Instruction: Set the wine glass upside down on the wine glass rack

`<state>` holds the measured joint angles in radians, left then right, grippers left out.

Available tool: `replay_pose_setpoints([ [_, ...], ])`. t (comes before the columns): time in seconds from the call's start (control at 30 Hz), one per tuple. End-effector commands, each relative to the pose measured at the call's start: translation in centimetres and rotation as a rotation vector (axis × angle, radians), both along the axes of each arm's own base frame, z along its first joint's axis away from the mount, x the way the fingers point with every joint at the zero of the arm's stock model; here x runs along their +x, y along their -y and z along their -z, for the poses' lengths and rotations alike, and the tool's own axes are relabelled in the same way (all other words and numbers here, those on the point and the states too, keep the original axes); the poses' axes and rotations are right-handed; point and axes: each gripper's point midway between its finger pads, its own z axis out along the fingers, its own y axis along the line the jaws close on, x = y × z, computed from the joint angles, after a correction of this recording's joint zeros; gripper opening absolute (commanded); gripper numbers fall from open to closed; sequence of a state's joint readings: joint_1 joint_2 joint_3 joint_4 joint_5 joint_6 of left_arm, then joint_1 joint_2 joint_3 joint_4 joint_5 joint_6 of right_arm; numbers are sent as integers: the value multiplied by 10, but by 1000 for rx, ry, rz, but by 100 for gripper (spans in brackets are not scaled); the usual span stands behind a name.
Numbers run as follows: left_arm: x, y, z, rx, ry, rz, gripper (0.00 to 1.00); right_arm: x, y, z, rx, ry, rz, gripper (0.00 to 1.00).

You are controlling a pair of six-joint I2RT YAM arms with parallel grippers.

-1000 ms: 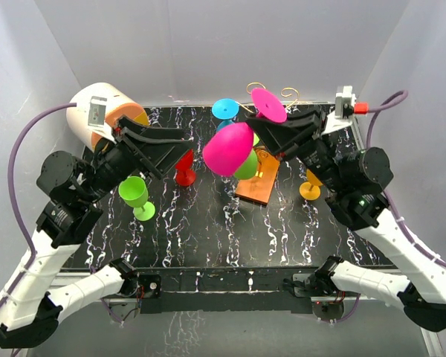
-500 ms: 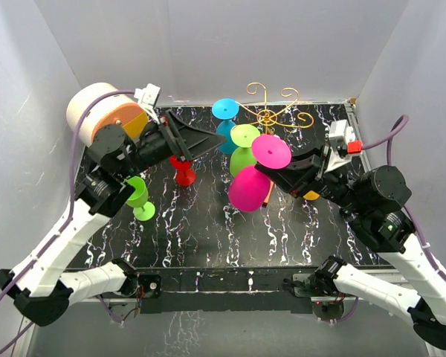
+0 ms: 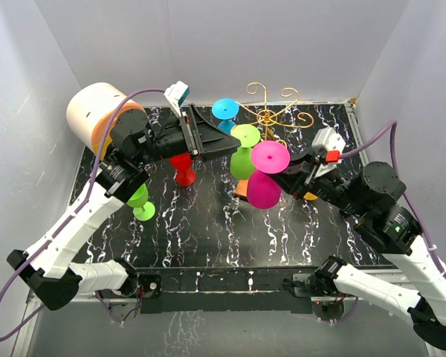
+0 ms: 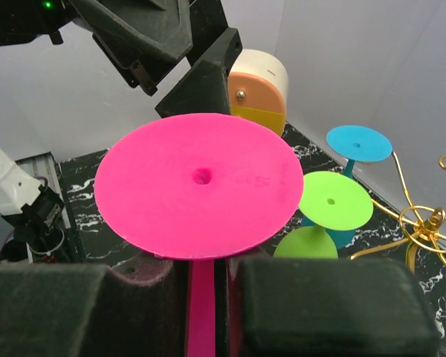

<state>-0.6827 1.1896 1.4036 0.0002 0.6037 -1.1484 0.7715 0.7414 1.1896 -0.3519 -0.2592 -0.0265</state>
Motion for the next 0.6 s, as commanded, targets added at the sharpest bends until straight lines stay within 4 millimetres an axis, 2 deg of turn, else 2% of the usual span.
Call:
replay_pose_setpoints([
  [0.0,-17,4,-4,-3,-47,115,66,-1,8,-13,6,62,24,0],
  [0.13,-18,6,-1,2,-82,130,65,5,4,-6,-11,53,37,0],
  [0.33,-17,14,4,-14,-145,155,53,16,-14,9,-57,19,2,0],
  [0.47,-21,20,-1,-32,-147,180,49,19,-19,7,-52,29,-4,0],
  [0.57,-23,26,4,-15,-169,193,47,18,-18,2,-27,55,-6,0],
])
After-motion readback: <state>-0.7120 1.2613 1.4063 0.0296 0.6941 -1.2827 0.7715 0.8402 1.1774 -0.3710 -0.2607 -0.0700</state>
